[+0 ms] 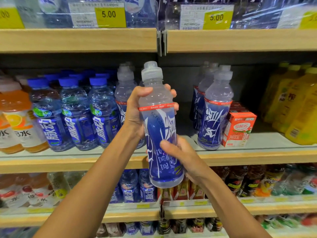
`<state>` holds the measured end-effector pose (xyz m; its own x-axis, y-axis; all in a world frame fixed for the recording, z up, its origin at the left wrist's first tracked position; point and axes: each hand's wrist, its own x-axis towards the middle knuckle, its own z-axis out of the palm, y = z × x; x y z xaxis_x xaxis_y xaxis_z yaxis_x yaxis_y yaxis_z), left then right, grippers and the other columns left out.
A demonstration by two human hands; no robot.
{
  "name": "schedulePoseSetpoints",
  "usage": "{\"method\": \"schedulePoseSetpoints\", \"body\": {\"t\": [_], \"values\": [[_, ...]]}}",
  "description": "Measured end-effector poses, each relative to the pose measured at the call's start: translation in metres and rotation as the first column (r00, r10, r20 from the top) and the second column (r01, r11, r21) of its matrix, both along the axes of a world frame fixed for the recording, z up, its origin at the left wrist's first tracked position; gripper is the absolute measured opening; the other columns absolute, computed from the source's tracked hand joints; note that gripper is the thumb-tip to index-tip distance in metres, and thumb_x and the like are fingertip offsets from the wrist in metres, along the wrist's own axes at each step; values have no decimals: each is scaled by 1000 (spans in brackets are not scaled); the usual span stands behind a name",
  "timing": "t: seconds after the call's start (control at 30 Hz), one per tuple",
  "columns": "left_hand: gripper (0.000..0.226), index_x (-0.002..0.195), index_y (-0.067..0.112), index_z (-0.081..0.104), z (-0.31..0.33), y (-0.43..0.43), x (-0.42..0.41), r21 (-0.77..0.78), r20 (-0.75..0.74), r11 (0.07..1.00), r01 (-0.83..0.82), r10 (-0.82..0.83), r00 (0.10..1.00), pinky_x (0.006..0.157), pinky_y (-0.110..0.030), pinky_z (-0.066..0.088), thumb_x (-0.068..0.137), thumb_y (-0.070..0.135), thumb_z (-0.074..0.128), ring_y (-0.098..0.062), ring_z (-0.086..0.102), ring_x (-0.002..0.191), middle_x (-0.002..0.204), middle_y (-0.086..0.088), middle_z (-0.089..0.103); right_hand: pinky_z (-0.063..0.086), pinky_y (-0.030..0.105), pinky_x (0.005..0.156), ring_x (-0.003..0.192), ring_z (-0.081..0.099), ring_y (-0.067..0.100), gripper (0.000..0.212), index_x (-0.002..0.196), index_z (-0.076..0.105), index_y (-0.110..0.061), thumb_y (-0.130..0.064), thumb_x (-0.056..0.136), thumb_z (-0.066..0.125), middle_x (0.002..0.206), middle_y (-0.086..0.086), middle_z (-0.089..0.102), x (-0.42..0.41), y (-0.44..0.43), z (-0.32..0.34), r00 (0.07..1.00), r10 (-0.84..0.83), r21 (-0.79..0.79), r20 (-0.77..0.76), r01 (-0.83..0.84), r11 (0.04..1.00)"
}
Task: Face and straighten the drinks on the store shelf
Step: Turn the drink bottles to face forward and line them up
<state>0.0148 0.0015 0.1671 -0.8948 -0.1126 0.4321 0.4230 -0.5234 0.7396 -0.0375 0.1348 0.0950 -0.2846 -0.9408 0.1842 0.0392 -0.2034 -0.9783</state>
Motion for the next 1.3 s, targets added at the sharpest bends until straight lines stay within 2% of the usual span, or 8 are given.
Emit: {"method": "schedulePoseSetpoints", "body": {"t": [0.1, 0.27, 0.47, 0.67, 0.77, 0.83, 1.2, 1.3], "values": [[53, 92, 9, 67, -7, -4, -3, -5, 5, 999, 42, -42, 999, 69, -29, 54, 50, 34, 86, -21, 64, 71, 90, -7, 64, 52, 18, 70, 83, 70, 9, 36, 104, 58, -20, -27, 71, 72, 88, -7, 73, 3, -2, 1, 987, -86, -14, -133, 85, 996], [68, 106, 9, 70, -11, -9, -1, -157, 67, 978, -139, 151, 986, 84, -34, 56, 52, 50, 83, -25, 68, 94, 110, -12, 70, 52, 18, 71, 85, 69, 8, 49, 113, 56, -14, -28, 69, 74, 92, -5, 72, 3, -5, -5, 951, -225, -68, -213, 215, 974], [38, 107, 16, 66, -31, -13, 10, -396, 83, 736, -550, 625, 776, 80, -27, 52, 95, 42, 41, -15, 67, 96, 103, -2, 73, 50, 13, 72, 88, 65, -1, 50, 114, 52, -20, -30, 74, 80, 100, -9, 67, -16, -11, -7, 819, -467, -173, -333, 434, 884], [32, 101, 17, 66, -92, -17, 31, -722, -485, -96, -685, 776, 403, 69, -27, 50, 95, 38, 43, -9, 63, 81, 90, 7, 68, 44, 3, 68, 85, 60, -14, 42, 102, 47, -37, -34, 76, 79, 96, -23, 63, -43, -34, -7, 704, -629, -262, -329, 572, 777], [33, 98, 8, 68, -117, -23, 36, -624, -778, -543, -562, 495, 386, 63, -29, 51, 93, 30, 44, -15, 64, 81, 92, -1, 68, 43, 1, 67, 86, 59, -15, 44, 105, 47, -37, -39, 74, 78, 95, -25, 63, -56, -47, -14, 675, -677, -266, -294, 623, 736], [33, 98, 3, 69, -128, -30, 35, -497, -848, -696, -518, 261, 462, 63, -30, 52, 92, 25, 46, -22, 65, 80, 92, -7, 68, 43, 1, 67, 83, 59, -15, 44, 104, 47, -34, -38, 74, 79, 94, -22, 63, -65, -57, -18, 640, -715, -273, -282, 661, 700], [41, 107, 1, 69, -151, -52, 31, -346, -832, -790, -506, 8, 555, 77, -33, 57, 92, 31, 46, -26, 66, 92, 105, -14, 70, 40, -3, 60, 71, 57, -18, 34, 89, 48, -31, -34, 74, 79, 82, -25, 58, -96, -83, -36, 551, -746, -214, -375, 731, 648], [44, 108, 1, 69, -153, -53, 31, -347, -835, -784, -515, 7, 551, 78, -33, 57, 98, 31, 38, -25, 67, 93, 106, -14, 70, 40, 4, 49, 63, 61, 3, 36, 78, 46, -26, -33, 73, 81, 73, -14, 63, -102, -86, -36, 529, -752, -200, -392, 749, 631]]}}
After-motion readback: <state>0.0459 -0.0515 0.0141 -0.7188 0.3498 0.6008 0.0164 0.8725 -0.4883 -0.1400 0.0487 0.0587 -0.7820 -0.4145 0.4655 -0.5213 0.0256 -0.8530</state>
